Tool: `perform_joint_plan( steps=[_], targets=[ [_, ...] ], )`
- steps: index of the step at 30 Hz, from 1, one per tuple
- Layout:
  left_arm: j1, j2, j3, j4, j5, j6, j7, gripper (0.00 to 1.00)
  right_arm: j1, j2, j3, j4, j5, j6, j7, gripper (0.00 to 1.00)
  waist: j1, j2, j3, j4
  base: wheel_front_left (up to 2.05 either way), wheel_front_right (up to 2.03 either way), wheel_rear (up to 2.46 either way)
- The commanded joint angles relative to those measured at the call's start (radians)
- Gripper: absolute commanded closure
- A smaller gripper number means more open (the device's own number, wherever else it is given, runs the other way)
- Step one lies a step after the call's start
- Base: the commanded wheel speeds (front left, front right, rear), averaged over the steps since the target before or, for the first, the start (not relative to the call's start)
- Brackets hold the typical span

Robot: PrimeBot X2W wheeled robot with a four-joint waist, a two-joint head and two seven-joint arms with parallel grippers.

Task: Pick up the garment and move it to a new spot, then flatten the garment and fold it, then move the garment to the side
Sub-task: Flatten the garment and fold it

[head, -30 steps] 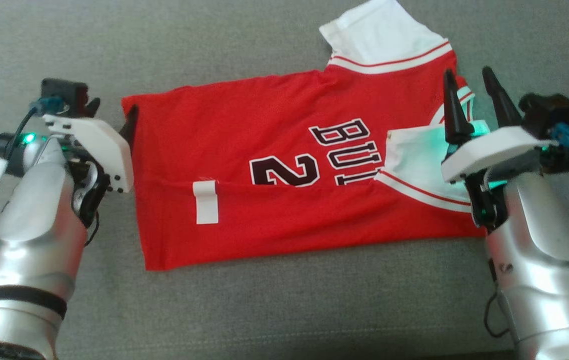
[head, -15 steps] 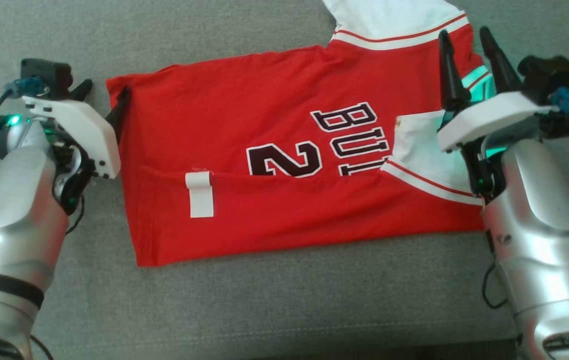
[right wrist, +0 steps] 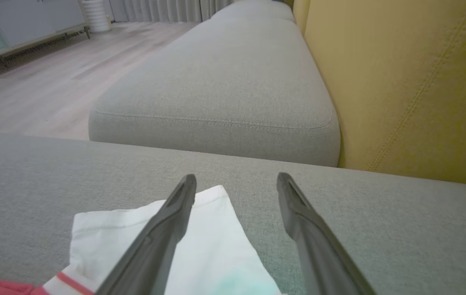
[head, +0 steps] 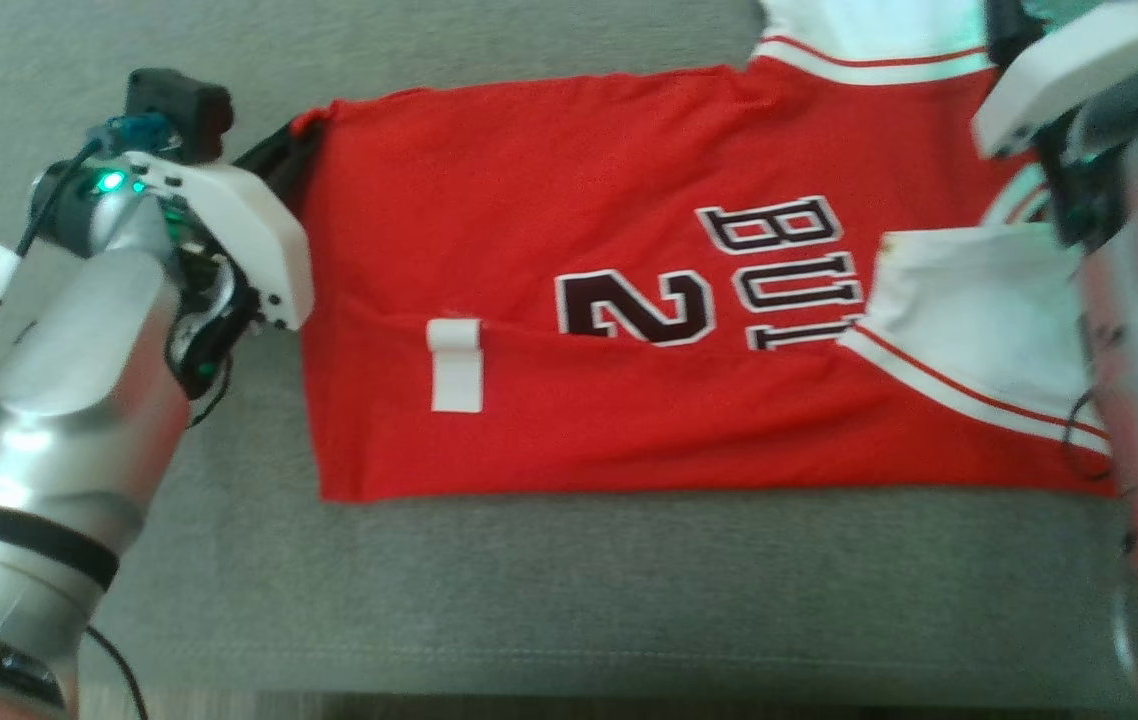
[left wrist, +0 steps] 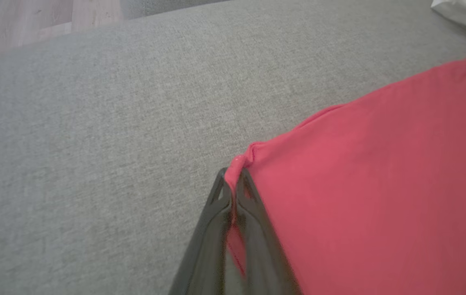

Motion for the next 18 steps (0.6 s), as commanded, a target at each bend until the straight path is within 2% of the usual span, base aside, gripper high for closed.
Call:
perform_joint_plan(
  steps=[1,11,18],
  targets=[
    [-0.043,0.033,0.015,-0.025,-0.009,0.001,-0.019,1.0,-0.04,-0.007,0.005,-0.007,-0.016,0.002,0.021,0.0,-0.0001,0.0,0.018,0.036,0.0,0.0,0.0],
    [-0.096,-0.04,-0.087,-0.039,-0.053,0.001,-0.107,1.0,-0.187,-0.099,-0.063,0.182,-0.125,0.002,0.169,0.0,-0.0001,0.0,0.074,0.168,0.0,0.0,0.0],
    [-0.121,-0.069,-0.133,-0.026,-0.081,0.001,-0.143,1.0,-0.235,-0.123,-0.055,0.286,-0.175,0.002,0.287,0.0,-0.0001,0.0,0.098,0.202,0.0,0.0,0.0]
  ],
)
